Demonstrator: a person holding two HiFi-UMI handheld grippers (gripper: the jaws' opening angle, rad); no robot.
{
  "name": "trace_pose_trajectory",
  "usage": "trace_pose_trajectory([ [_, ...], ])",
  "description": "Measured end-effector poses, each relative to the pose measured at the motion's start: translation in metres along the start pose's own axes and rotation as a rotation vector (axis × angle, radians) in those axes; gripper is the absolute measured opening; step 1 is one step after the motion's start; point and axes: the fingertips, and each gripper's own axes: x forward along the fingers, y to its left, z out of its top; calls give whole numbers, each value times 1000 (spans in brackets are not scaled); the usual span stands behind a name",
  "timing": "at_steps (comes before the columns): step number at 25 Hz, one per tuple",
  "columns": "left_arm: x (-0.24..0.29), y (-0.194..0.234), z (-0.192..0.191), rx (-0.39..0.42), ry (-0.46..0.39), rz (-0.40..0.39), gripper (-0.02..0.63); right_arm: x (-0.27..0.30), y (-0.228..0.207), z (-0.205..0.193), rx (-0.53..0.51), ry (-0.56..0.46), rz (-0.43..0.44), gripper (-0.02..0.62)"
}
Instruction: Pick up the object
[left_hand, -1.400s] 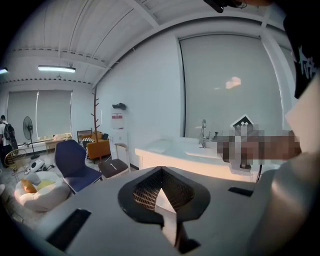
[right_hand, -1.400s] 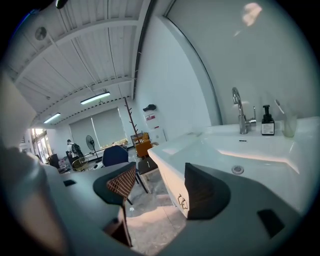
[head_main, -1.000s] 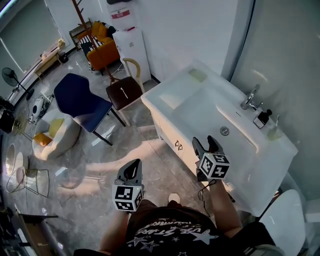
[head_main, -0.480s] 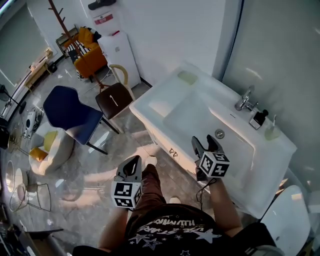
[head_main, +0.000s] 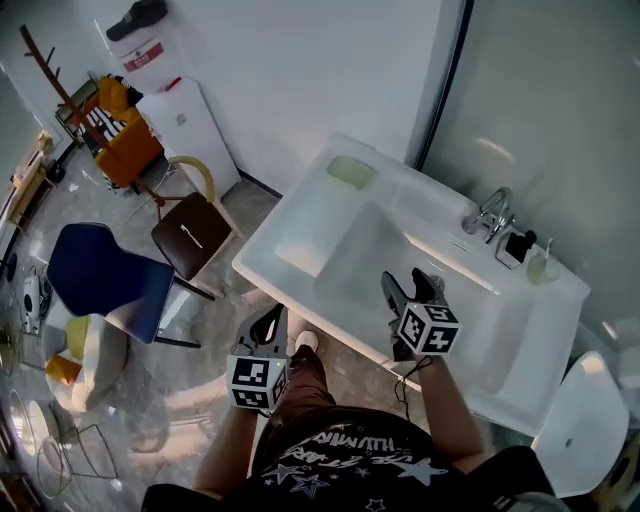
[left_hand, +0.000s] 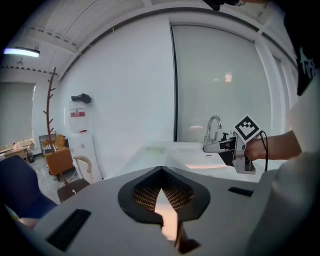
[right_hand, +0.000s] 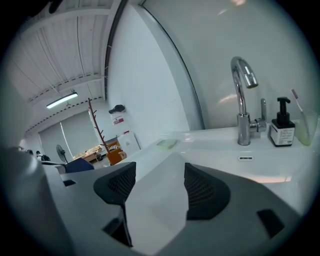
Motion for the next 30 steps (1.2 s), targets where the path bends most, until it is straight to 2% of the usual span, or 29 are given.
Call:
trace_pose_trajectory([
  [8, 102, 71, 31, 50, 46, -143, 16, 100, 3, 40, 25, -1, -137, 296],
  [13, 151, 99, 51, 78, 50, -210, 15, 152, 1, 63, 41, -12, -200, 296],
  [23, 232, 138, 66, 89, 67, -297, 15, 247, -19, 91, 58, -5, -312, 288],
  [26, 249, 147, 68, 82, 70, -311, 16, 271, -27, 92, 75, 6, -337, 244],
  [30, 265, 158, 65, 74, 89, -321, 15, 301, -39, 93, 74, 32, -379, 216],
])
